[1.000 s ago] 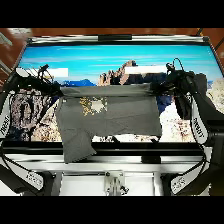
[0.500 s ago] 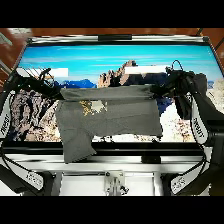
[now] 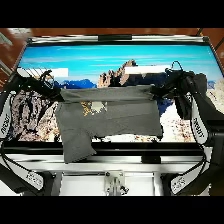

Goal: Fold the shirts.

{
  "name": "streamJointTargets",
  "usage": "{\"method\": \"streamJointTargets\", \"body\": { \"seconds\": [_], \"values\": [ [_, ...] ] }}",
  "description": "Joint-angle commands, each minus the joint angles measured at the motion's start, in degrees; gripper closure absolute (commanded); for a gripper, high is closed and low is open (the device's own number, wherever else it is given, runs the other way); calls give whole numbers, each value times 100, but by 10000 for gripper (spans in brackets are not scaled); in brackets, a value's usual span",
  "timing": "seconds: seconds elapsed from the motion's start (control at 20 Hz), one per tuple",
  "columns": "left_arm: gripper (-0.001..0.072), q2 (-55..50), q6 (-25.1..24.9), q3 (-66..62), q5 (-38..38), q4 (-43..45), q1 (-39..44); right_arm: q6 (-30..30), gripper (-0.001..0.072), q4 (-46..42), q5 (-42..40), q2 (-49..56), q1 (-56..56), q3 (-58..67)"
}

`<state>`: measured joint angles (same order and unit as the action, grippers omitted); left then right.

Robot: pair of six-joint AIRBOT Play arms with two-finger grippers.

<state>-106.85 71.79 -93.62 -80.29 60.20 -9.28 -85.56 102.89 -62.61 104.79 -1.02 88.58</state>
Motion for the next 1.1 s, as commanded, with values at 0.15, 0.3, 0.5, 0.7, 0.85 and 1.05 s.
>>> {"method": "streamJointTargets", "body": {
  "seconds": [0.15,0.3,0.5,0.7,0.85,1.05],
  "values": [
    [676,-52,59,11,-31,48,2,9,652,31,-153,-2,2,0],
    [676,-120,142,11,-33,42,2,4,609,28,-258,-2,0,-2],
    [222,-57,184,-212,-280,24,-59,-332,310,13,-651,-81,-42,251],
    [108,262,496,-824,-1008,24,-245,-514,91,-125,-1360,-664,-391,533],
    [111,721,588,-754,-1720,22,-393,-855,92,-144,-2645,-968,-931,496],
    [110,2028,525,1488,-1340,-7,-619,-1207,92,-44,-2922,-1766,-1665,-673]
  ]
}}
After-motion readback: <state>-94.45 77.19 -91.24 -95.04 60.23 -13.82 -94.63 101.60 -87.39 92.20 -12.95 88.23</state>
